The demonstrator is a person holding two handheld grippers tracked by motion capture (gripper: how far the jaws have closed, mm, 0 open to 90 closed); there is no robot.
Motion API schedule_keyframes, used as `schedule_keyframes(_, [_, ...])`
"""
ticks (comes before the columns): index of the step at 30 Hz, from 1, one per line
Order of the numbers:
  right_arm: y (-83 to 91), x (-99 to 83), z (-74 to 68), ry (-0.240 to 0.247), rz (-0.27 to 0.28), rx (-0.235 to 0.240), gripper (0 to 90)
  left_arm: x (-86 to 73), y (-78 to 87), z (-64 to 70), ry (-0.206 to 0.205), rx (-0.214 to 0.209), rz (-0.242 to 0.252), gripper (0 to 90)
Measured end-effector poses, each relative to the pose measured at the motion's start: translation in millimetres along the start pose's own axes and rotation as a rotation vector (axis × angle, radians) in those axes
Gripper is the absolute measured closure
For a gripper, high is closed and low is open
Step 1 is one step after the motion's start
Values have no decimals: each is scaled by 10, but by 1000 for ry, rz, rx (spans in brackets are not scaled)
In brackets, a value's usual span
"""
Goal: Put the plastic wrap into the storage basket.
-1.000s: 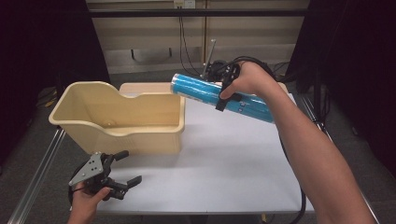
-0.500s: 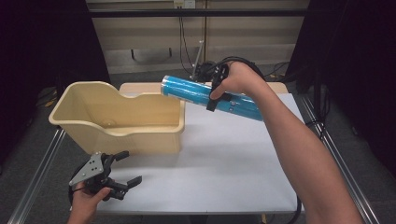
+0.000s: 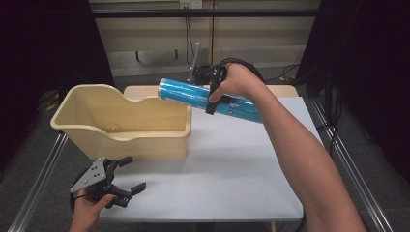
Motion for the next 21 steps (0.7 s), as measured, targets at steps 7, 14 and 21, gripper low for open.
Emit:
schedule_keyframes(7, [-43,107,-12,19,8,1,327,-1,3,-2,0,2,2,0])
schedule_keyframes(14, [-86,223,-29,37,15,0,328,-10,-1,-5,-2,-4,-3,0])
schedule_keyframes(21, [-135,355,-46,70,25,-1,327,-10,1,-7,0,-4,-1,0])
Point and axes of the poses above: each handheld gripper's, and its own axes: y roughly backward along the jaws, x roughly out of its top, z roughly to its right, the point moved 6 cm from there along -y, roughly forward along the jaws, and after that the axes turned 13 degrees about -z, right-handed, at the moved point
